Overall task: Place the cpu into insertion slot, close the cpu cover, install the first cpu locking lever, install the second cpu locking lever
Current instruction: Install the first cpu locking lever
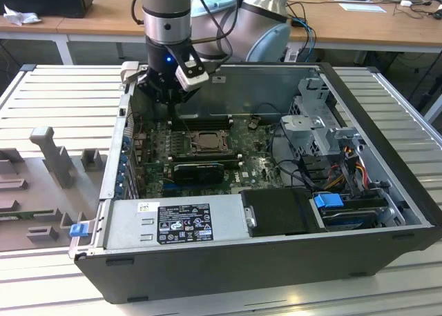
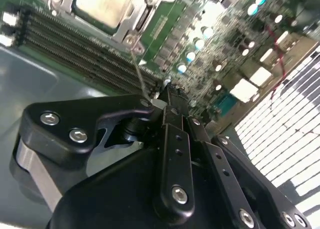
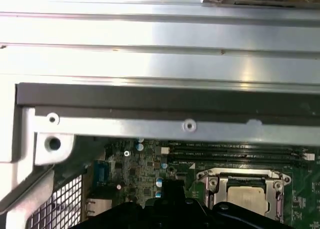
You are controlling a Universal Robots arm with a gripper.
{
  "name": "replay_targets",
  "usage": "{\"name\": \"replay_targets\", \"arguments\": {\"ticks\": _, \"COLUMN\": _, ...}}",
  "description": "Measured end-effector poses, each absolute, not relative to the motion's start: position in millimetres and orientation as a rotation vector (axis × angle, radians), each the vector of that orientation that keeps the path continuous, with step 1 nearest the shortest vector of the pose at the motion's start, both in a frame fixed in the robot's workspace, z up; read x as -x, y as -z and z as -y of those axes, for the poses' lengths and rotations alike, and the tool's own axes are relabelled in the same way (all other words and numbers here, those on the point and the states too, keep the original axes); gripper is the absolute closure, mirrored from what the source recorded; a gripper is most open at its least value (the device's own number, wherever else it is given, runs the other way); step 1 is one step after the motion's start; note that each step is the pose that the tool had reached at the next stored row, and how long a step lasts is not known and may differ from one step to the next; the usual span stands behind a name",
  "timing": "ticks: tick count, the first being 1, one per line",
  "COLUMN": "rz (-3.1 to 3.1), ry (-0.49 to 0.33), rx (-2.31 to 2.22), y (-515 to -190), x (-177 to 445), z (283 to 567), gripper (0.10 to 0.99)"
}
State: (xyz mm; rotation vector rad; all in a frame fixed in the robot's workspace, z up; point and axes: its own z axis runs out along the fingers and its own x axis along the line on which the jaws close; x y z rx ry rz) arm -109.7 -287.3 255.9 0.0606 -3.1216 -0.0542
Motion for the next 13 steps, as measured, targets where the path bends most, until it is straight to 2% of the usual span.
{"name": "replay_targets", "arguments": {"ticks": 13, "rz": 3.121, "ry": 0.054, "rx": -0.082, "y": -253.6, "x": 64.5, "z": 282.8, "gripper": 0.980}}
